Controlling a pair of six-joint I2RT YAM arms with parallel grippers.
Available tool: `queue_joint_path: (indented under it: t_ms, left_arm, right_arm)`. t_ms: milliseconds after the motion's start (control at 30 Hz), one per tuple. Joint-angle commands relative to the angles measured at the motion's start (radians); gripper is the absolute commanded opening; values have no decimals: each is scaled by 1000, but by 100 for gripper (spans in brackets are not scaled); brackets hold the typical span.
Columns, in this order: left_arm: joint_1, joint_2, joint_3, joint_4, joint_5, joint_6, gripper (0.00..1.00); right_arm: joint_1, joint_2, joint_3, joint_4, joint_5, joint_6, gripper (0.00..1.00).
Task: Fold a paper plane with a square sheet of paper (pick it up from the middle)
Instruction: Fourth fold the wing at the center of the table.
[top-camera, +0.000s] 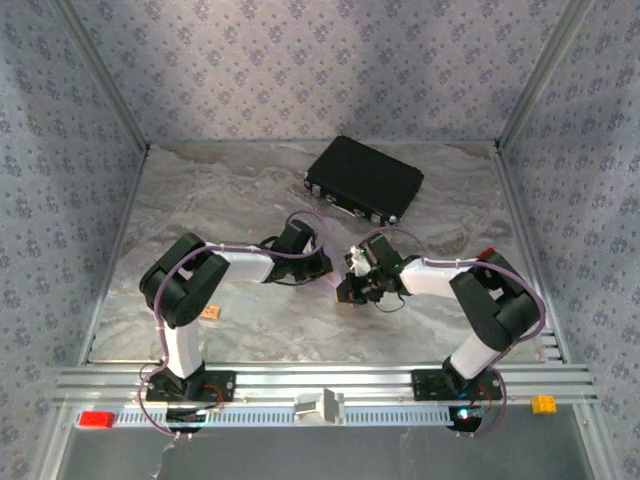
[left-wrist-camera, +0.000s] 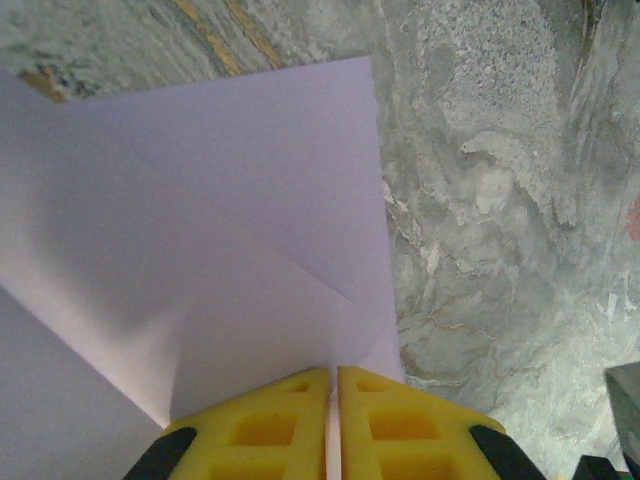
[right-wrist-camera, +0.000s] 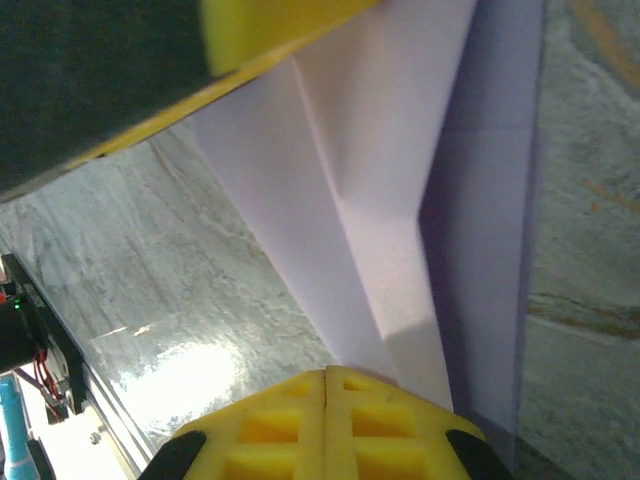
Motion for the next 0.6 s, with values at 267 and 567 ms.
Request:
queue_joint_path:
  t_ms: [267, 567]
  left_arm:
    - [5, 36, -19, -32, -9, 20, 11]
    - [6, 38, -23, -33, -11, 19, 11]
  right_arm:
    - [-65, -7, -129, 107, -53, 33, 2]
    - [-91, -38, -212, 178, -92, 80, 3]
